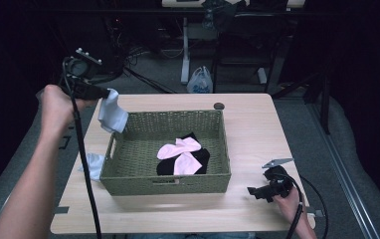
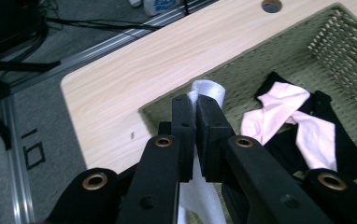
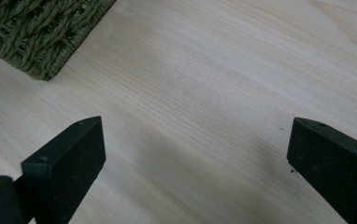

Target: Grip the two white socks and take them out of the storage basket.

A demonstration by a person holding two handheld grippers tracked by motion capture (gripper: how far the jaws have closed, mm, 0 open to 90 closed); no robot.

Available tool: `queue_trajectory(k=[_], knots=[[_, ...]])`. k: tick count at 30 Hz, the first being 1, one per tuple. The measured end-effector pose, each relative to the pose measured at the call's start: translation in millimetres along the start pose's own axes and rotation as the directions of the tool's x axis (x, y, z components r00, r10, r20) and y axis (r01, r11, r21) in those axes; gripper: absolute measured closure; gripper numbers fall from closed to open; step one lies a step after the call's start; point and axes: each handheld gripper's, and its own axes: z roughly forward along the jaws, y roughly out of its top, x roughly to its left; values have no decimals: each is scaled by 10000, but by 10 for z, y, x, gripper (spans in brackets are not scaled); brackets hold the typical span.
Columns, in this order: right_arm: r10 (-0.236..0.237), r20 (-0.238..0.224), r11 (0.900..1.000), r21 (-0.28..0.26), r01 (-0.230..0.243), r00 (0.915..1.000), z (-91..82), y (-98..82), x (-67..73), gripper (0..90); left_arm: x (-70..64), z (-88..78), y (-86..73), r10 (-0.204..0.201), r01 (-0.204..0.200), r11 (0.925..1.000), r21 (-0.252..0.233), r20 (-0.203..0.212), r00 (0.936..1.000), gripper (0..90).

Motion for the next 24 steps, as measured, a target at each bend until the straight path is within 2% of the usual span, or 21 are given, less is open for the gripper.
queue_trajectory(k=[5,8,11,19,22,24], knots=[[31,81,10000,-13,-31,10000,9,2,5,41,146,-64,-136,-388,387,9992,-17,-310,9988,872],[-5,-18,10000,-18,5,10000,6,4,6,41,218,-84,-217,-560,560,9984,-5,-391,9977,872],[-42,93,10000,-4,42,9999,16,4,5,41,291,-75,-325,-772,774,9970,45,-428,9961,872],[39,-106,10000,-33,-40,9999,17,4,13,42,454,86,-655,-1201,1222,9916,425,-479,9916,871],[42,-71,10000,-47,-42,10000,20,4,17,42,482,150,-743,-1308,1330,9899,495,-452,9904,871],[60,-89,10000,-40,-61,9999,22,2,18,42,514,242,-855,-1498,1515,9865,615,-327,9882,872]])
